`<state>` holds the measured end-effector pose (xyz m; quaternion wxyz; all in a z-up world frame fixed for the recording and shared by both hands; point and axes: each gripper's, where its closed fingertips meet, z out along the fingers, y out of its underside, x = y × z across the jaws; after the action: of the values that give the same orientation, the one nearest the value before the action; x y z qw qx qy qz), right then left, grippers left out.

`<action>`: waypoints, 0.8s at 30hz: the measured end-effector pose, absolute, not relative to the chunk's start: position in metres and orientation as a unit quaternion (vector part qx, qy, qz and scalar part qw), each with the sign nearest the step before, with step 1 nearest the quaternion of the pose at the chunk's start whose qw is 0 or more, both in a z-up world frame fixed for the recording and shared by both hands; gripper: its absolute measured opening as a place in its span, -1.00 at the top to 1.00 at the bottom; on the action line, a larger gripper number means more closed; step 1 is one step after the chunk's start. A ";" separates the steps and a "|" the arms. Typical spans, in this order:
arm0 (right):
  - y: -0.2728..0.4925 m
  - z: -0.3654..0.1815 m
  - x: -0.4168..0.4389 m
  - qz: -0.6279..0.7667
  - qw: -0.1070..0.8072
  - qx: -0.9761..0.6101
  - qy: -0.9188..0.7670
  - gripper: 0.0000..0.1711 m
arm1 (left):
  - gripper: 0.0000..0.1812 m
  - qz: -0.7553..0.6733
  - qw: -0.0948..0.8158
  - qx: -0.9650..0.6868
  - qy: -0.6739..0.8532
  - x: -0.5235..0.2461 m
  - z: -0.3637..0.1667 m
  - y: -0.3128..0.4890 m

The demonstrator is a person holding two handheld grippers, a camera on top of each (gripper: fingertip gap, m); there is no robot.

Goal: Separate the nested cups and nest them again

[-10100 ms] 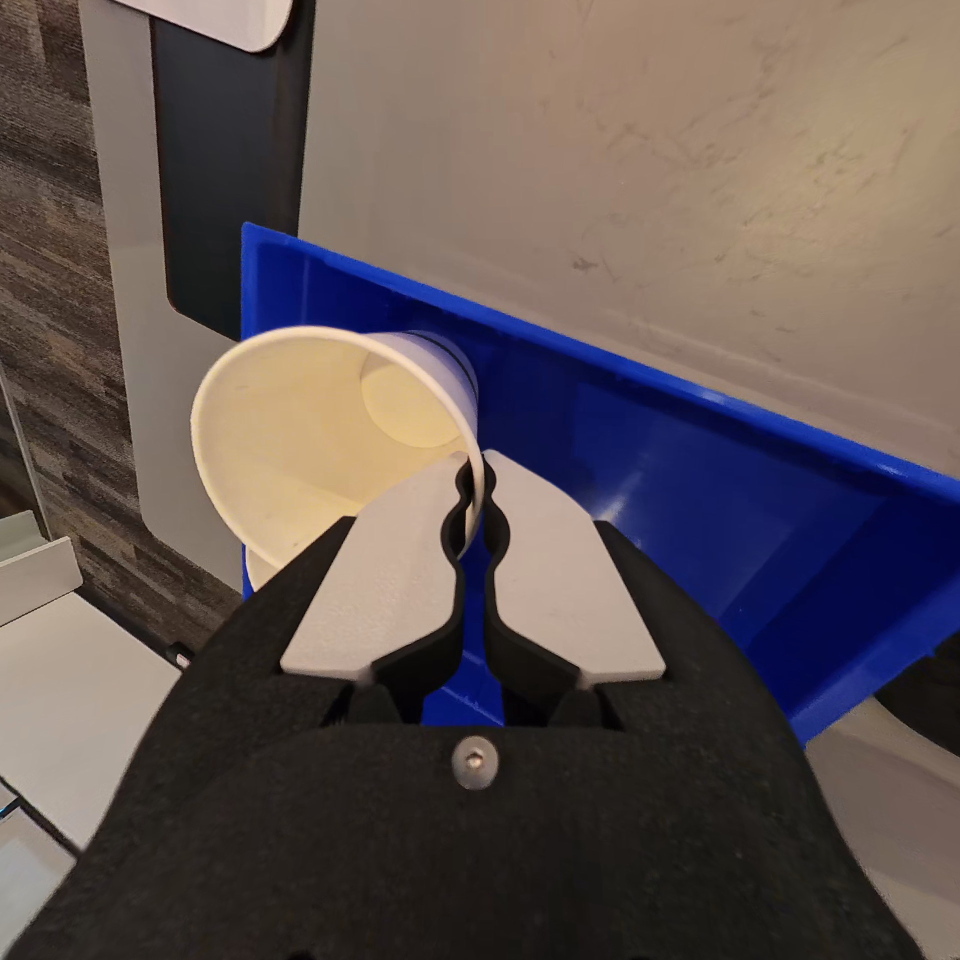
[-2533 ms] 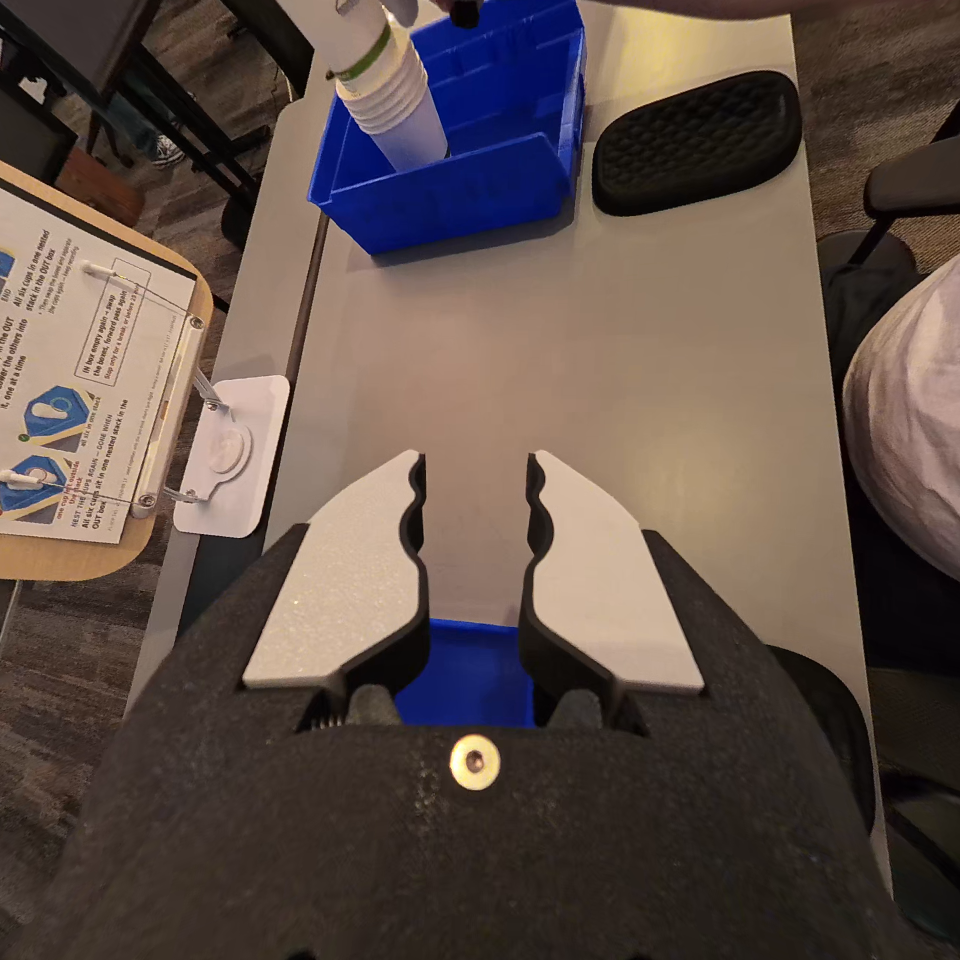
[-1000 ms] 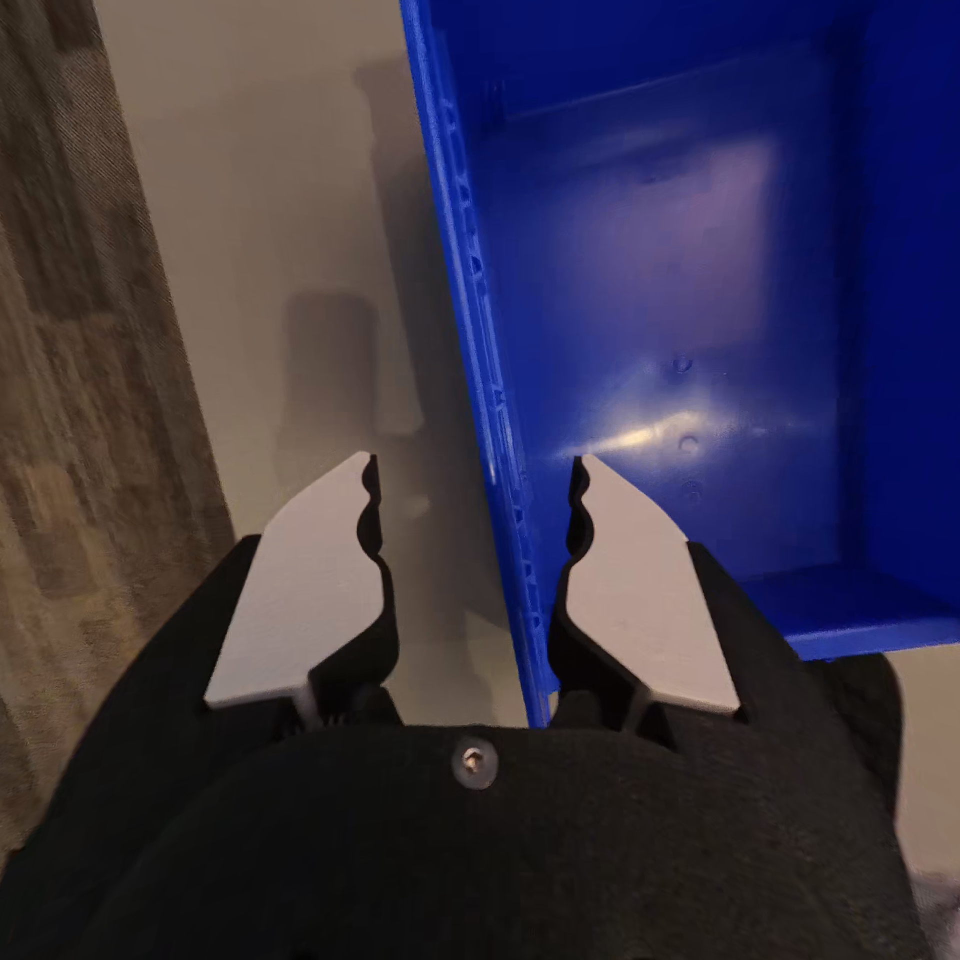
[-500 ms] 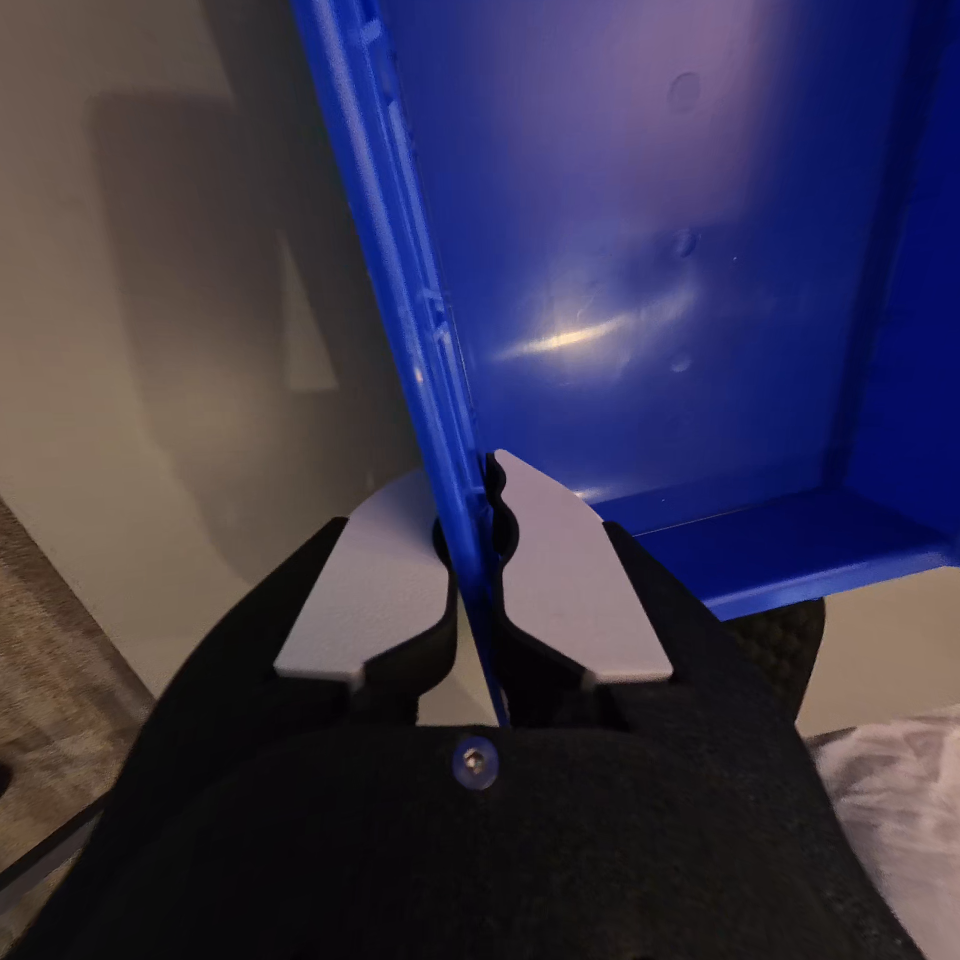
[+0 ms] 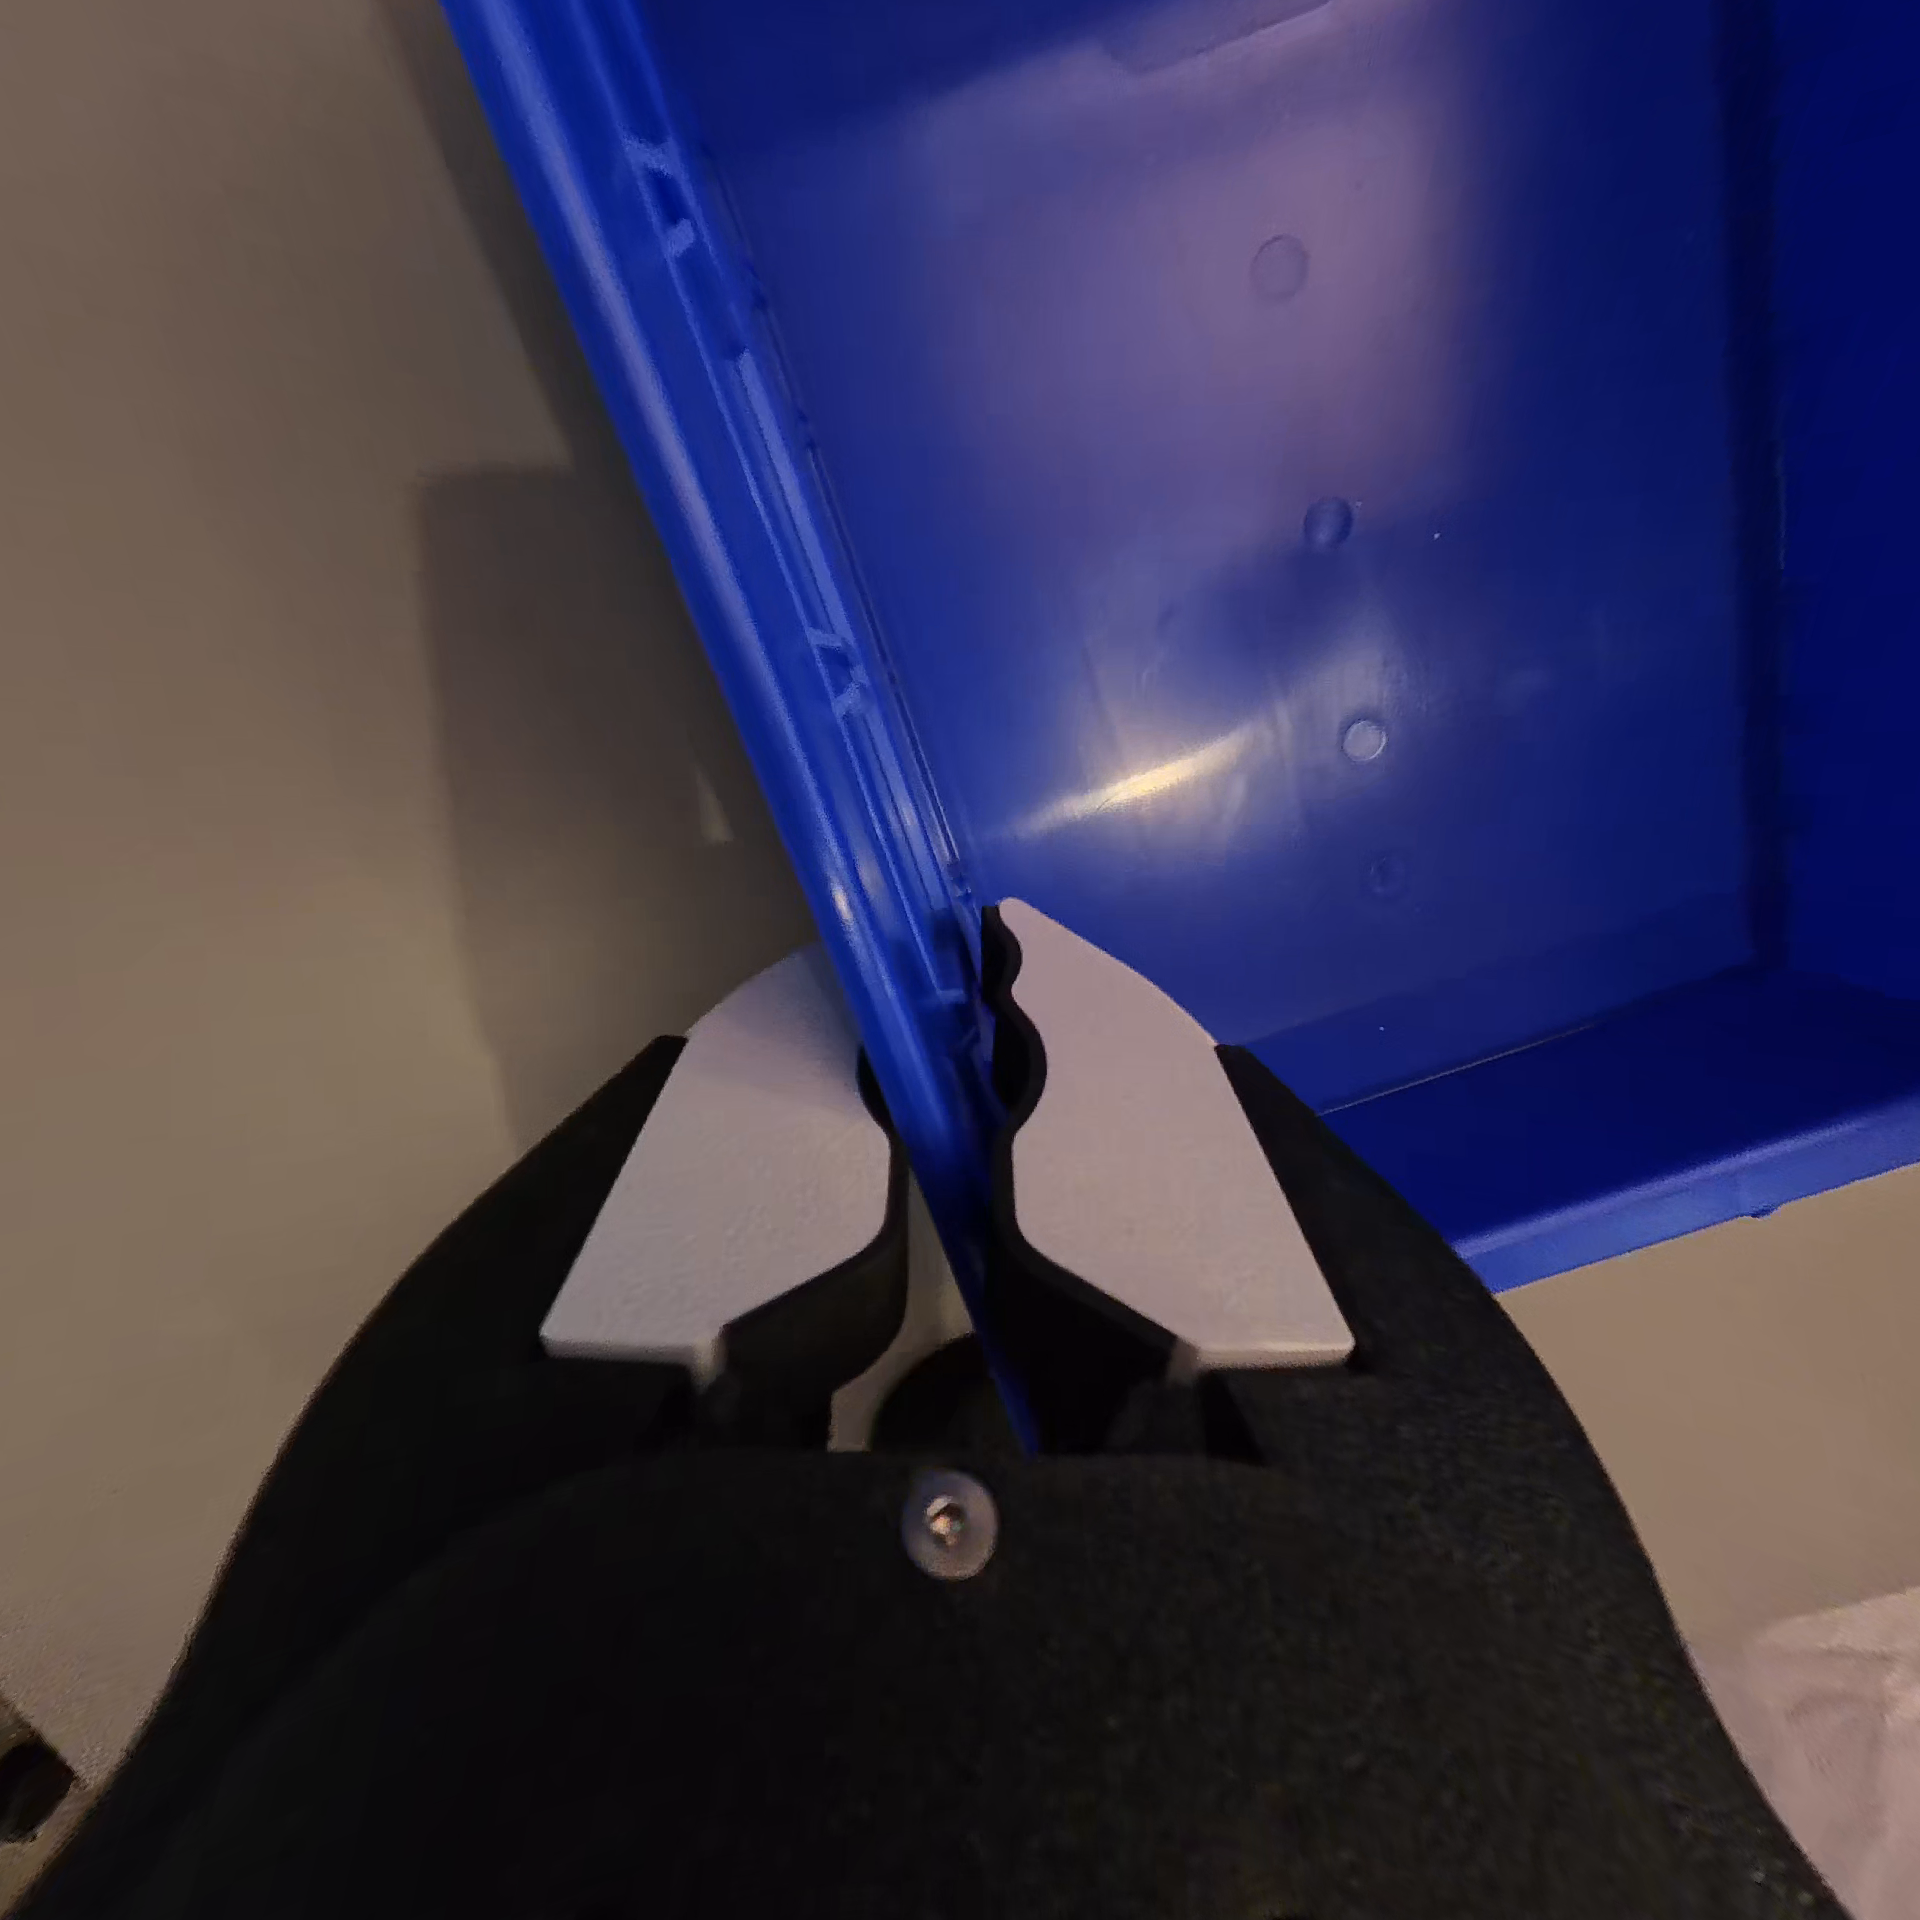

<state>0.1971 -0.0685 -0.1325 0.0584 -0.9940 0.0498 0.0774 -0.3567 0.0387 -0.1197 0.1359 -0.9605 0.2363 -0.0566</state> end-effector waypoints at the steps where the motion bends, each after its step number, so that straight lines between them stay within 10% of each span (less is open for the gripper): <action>1: -0.067 -0.132 0.191 0.077 0.059 -0.994 0.049 0.93 | 0.88 -0.056 0.140 -0.959 0.241 -0.347 -0.120 0.037; 13: -0.046 -0.131 0.165 0.088 0.051 -0.994 0.044 0.72 | 0.28 0.063 0.358 -0.895 0.257 -0.304 -0.057 0.057; 24: -0.048 -0.140 0.167 0.096 0.003 -0.994 0.052 0.91 | 0.27 0.360 0.371 -0.779 0.356 -0.330 0.011 0.050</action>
<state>0.1675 -0.0484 -0.1400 0.0030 -0.9940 0.0519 0.0959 -0.3297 0.0504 0.0109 0.3711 -0.7786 0.3556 0.3600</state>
